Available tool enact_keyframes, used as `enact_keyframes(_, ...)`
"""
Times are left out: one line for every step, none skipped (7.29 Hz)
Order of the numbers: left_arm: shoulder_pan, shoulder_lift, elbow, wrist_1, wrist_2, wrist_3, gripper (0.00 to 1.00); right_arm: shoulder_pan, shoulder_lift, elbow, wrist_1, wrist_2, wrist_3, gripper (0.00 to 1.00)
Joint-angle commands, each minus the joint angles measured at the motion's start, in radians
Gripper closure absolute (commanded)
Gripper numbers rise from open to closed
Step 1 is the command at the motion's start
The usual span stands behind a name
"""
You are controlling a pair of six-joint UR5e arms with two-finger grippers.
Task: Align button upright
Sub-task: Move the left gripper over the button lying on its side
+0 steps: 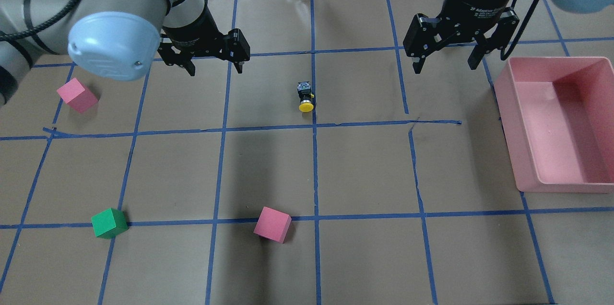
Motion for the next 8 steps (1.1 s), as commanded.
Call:
enact_keyframes(-0.118, -0.09, -0.058, 0.184, 0.013, -0.162, 0.0, 0.0, -0.001, 0.0, 0.0, -0.001, 0.0, 0.0)
enact_keyframes(-0.19, -0.121, -0.105, 0.273, 0.022, -0.267, 0.0, 0.0, -0.001, 0.002, 0.0, -0.001, 0.0, 0.0)
enact_keyframes(-0.218, -0.15, -0.171, 0.412, 0.089, -0.28, 0.0, 0.0, -0.001, 0.002, 0.0, -0.001, 0.0, 0.0)
enact_keyframes(-0.239, -0.169, -0.245, 0.588, 0.117, -0.28, 0.0, 0.0, -0.001, 0.002, 0.0, -0.001, 0.0, 0.0)
enact_keyframes(-0.258, -0.193, -0.32, 0.753, 0.149, -0.28, 0.0, 0.0, -0.001, 0.002, 0.0, -0.001, 0.0, 0.0)
enact_keyframes(-0.262, -0.231, -0.375, 0.93, 0.21, -0.282, 0.0, 0.0, 0.0, 0.002, 0.0, -0.001, 0.0, 0.0)
enact_keyframes(-0.262, -0.288, -0.393, 1.095, 0.216, -0.277, 0.0, 0.0, 0.0, 0.005, 0.0, 0.001, 0.0, 0.0)
enact_keyframes(-0.265, -0.354, -0.393, 1.206, 0.258, -0.272, 0.02, 0.0, 0.0, 0.009, 0.0, -0.002, 0.0, 0.0)
